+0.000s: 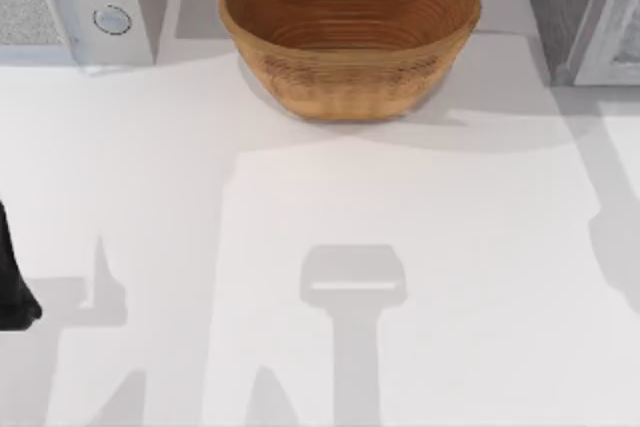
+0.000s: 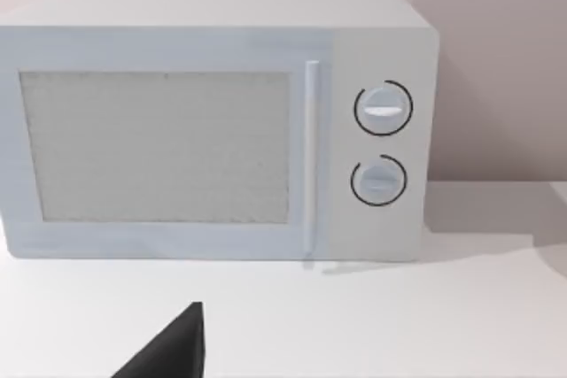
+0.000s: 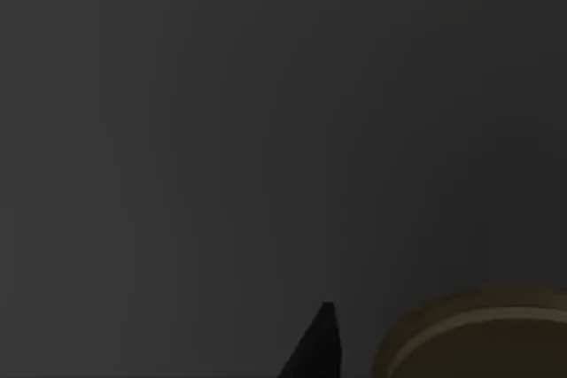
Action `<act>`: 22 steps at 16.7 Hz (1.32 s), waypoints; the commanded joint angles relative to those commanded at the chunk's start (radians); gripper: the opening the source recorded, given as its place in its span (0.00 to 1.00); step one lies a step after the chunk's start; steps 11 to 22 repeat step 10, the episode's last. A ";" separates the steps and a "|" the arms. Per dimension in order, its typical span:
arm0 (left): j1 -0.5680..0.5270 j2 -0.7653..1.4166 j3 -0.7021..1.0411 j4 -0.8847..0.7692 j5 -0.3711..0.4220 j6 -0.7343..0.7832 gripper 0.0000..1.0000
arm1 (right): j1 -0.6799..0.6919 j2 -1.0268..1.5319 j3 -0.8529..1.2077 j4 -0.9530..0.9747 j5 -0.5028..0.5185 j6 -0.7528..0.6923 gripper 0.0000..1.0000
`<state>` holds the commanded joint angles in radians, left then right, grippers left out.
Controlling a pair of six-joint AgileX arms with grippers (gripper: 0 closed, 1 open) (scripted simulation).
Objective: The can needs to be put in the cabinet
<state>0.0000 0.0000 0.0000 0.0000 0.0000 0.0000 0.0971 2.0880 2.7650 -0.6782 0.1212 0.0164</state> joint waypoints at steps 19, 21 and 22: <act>0.000 0.000 0.000 0.000 0.000 0.000 1.00 | 0.000 0.000 0.000 0.000 0.000 0.000 1.00; 0.000 0.000 0.000 0.000 0.000 0.000 1.00 | 0.000 0.000 0.000 0.000 0.000 0.000 1.00; 0.000 0.000 0.000 0.000 0.000 0.000 1.00 | 0.000 0.000 0.000 0.000 0.000 0.000 1.00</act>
